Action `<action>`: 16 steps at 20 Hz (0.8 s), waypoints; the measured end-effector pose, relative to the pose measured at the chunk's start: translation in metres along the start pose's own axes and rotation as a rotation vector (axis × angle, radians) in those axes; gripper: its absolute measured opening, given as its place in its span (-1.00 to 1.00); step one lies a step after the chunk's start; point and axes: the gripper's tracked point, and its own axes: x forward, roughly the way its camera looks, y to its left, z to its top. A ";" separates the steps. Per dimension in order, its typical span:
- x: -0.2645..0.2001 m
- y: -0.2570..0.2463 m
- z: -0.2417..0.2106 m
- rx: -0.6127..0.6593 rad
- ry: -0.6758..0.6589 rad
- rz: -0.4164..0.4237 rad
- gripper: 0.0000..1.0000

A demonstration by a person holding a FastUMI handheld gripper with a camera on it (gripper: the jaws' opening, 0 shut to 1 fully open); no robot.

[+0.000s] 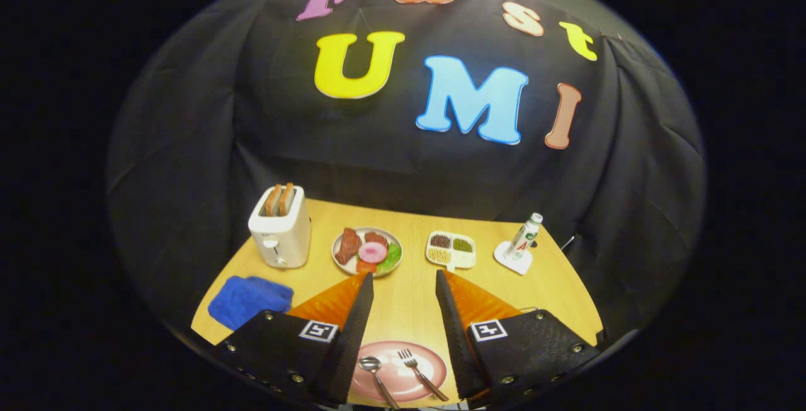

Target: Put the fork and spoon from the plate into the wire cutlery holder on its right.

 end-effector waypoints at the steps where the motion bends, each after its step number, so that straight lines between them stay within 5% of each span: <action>1: 0.004 -0.001 -0.013 -0.017 0.050 -0.008 0.24; 16: 0.043 -0.010 -0.198 -0.232 0.675 -0.012 0.24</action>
